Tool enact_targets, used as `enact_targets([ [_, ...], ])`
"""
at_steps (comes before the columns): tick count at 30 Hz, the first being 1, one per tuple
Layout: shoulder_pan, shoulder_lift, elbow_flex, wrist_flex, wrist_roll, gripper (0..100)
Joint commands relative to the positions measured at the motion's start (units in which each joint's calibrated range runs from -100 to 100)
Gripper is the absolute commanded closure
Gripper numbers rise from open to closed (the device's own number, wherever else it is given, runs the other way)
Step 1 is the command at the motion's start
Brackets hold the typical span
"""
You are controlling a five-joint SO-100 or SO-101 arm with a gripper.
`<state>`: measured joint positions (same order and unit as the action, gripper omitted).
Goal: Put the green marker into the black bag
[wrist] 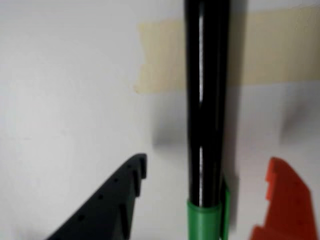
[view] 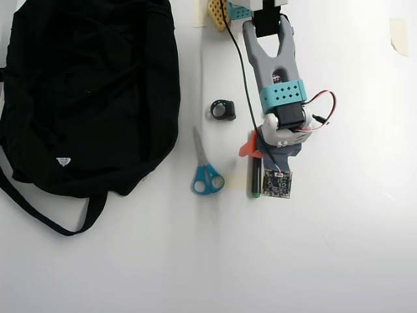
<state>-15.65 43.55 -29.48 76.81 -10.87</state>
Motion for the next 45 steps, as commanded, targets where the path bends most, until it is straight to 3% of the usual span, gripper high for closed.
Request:
enact_targets([
  [1, 0.24, -0.64, -1.34, -0.67, 0.12, 69],
  [29, 0.02, 1.43, -1.52, 0.1, -0.04, 70],
  [38, -0.06, 1.43, -1.52, 0.1, -0.04, 81],
  [45, -0.06, 1.43, -1.43, 0.19, -0.04, 81],
])
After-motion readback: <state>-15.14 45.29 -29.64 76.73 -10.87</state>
